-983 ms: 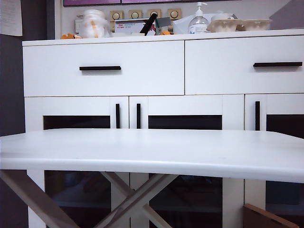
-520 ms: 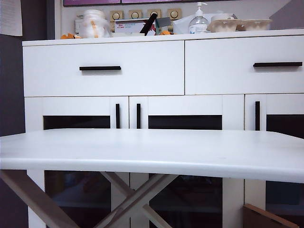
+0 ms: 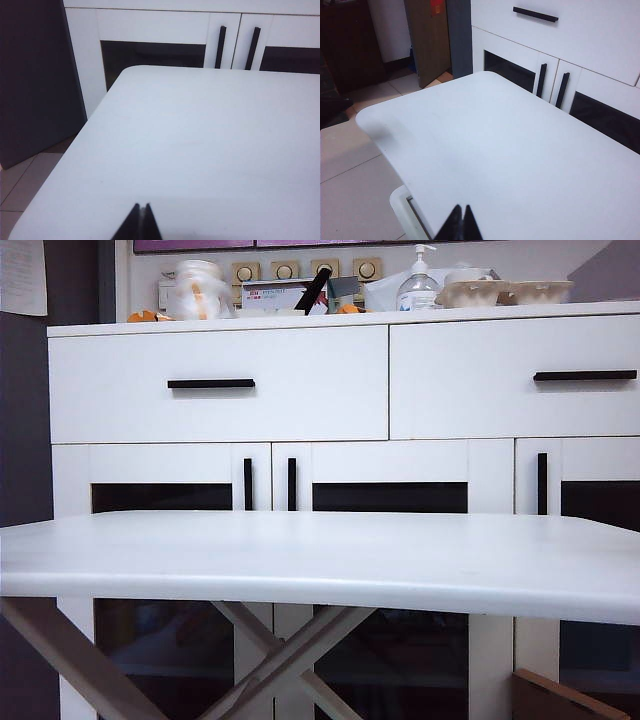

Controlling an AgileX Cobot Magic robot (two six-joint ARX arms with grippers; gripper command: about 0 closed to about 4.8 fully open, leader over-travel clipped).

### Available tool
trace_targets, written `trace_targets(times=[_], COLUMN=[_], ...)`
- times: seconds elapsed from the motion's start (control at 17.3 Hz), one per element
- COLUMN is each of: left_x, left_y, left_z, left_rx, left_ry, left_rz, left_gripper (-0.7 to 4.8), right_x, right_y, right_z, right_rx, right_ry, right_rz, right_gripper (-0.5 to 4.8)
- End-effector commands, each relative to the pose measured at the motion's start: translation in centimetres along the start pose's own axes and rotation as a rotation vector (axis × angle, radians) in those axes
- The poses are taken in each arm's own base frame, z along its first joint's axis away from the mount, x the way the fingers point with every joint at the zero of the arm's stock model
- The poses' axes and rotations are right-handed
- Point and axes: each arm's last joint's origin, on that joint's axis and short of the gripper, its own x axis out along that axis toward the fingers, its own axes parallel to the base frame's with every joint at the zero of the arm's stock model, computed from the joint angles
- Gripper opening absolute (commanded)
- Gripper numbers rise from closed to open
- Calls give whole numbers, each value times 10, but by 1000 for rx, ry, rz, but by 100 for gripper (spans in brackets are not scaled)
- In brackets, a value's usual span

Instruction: Pick up a can of beer from the white table, open the left drawer, place the beer inside the drawer, and finally close the drawer.

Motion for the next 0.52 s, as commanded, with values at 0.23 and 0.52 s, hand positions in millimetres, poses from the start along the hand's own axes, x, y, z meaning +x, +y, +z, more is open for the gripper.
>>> trace_targets(times=[0.23,0.52], left_x=[0,0], left_y=[0,0], left_z=[1,1], left_rx=[1,1], left_ry=[-10,-10], left_rz=[-1,-2], left_gripper=[-5,-5], right_x=[-1,16], right_y=[0,-16], right_z=[2,-24], right_rx=[-2,-29], right_ry=[-14,-141], right_rz=[3,-238], right_gripper=[0,0])
